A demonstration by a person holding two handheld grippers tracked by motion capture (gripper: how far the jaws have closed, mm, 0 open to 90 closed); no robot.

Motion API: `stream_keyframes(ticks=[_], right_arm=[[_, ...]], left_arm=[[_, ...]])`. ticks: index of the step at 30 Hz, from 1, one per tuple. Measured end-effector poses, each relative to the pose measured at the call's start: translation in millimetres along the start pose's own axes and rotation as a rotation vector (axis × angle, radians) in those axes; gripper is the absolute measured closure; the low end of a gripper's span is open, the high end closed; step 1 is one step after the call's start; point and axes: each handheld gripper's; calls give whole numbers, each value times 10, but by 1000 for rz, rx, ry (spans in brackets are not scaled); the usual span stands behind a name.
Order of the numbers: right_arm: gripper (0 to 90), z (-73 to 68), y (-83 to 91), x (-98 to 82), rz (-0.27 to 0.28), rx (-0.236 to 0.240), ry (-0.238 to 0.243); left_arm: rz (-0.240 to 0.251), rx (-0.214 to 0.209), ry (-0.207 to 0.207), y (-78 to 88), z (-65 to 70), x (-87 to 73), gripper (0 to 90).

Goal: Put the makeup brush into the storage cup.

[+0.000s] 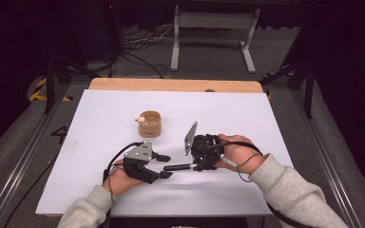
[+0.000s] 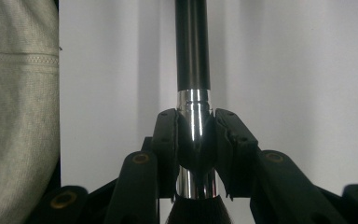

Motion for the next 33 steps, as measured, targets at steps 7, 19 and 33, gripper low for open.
stream_keyframes(ticks=[7,19,33], right_arm=[[707,14,-1,18,1,2,5],[707,8,2,42,3,4,8],[703,4,-7,42,12,2,23]], left_arm=[[-24,0,-1,-20,-1,-2,561],[-57,-3,-13,-56,11,3,671],[-83,-10,-24,-63,18,7,732]])
Point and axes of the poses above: each handheld gripper's, and its own axes: y roughly backward along the jaws, x roughly out of its top, z roughly to its right, and after that the axes turned 11 degrees about -x, right-handed
